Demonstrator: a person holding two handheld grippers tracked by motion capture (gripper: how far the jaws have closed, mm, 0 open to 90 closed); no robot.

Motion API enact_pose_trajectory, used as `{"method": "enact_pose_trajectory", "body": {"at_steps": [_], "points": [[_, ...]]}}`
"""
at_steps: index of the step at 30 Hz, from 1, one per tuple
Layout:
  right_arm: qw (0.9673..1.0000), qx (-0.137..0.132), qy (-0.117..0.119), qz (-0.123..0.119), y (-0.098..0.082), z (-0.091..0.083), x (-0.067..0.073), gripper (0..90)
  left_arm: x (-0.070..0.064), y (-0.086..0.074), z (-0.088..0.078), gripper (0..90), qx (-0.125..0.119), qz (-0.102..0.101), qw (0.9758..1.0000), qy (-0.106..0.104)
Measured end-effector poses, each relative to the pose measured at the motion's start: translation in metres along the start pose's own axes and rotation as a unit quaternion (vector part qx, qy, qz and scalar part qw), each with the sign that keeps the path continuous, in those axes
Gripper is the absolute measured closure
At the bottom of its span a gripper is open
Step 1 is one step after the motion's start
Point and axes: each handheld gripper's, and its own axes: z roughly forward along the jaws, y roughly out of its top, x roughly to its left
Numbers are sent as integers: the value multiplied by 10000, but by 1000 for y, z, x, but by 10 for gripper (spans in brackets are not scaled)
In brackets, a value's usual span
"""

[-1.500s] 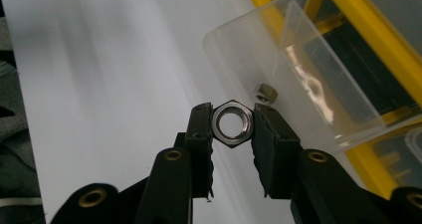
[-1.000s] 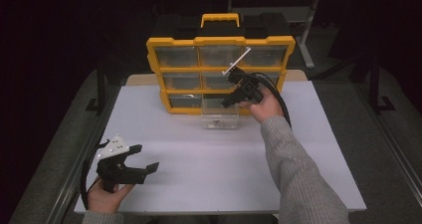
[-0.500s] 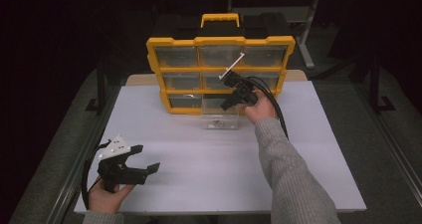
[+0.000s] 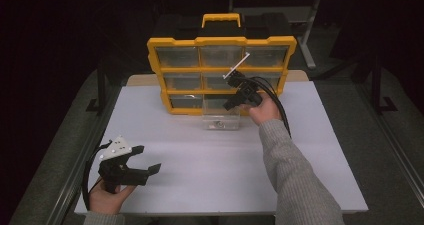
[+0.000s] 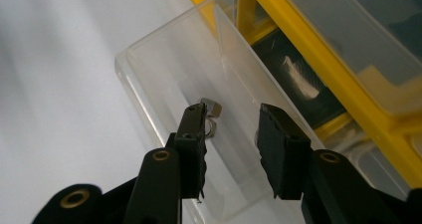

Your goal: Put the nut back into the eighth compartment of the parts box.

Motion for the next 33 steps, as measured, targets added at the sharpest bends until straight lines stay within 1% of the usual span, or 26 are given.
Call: {"method": "enact_pose_trajectory", "body": {"at_steps": [3, 5, 7, 8, 12, 15, 17, 18, 19, 21, 22, 24, 27, 28, 31, 33], "points": [[9999, -95, 40, 2, -6, -9, 0, 593, 2, -1, -1, 154, -26, -54, 10000, 6], [9999, -141, 81, 46, -11, -14, 2, 582, 2, 0, -1, 154, -24, -43, 10000, 6], [9998, -163, 128, 30, -16, -20, 3, 567, 1, 0, -1, 154, -37, -57, 10000, 9], [9998, -178, 96, -13, -18, -22, 4, 554, 1, 0, 0, 154, -23, -54, 10000, 12], [9989, -448, 161, 11, -31, -35, 8, 519, 1, -1, 1, 154, -29, -52, 10000, 0], [9986, -506, 174, 46, -40, -40, 11, 484, 1, 0, 1, 154, -7, 3, 10000, 4], [9984, -544, 154, 52, -46, -43, 13, 472, 1, -1, 1, 154, 0, -34, 10000, -2], [9983, -565, 144, 64, -49, -45, 14, 450, 2, -1, 1, 154, 14, -39, 10000, -3], [9980, -610, 144, 46, -53, -46, 14, 439, 2, -1, 2, 154, -1, -51, 10000, -7], [9975, -679, 166, 85, -59, -50, 15, 428, 3, -1, 2, 154, 17, -56, 10000, -6], [9974, -696, 140, 115, -63, -53, 17, 413, 3, -1, 2, 154, 14, -32, 10000, -2], [9973, -719, 104, 139, -68, -56, 19, 394, 3, -2, 2, 154, 0, -50, 10000, -9], [9972, -742, 46, 119, -76, -61, 21, 365, 4, -2, 3, 153, 54, -29, 10000, -19], [9970, -759, 18, 123, -79, -63, 22, 349, 4, -3, 4, 153, 31, -62, 10000, -14], [9962, -857, -24, 143, -87, -67, 23, 321, 5, -3, 5, 147, 46, -22, 10000, -9], [9958, -901, -48, 161, -93, -68, 23, 310, 4, -4, 6, 147, 54, -45, 10000, -18]]}}
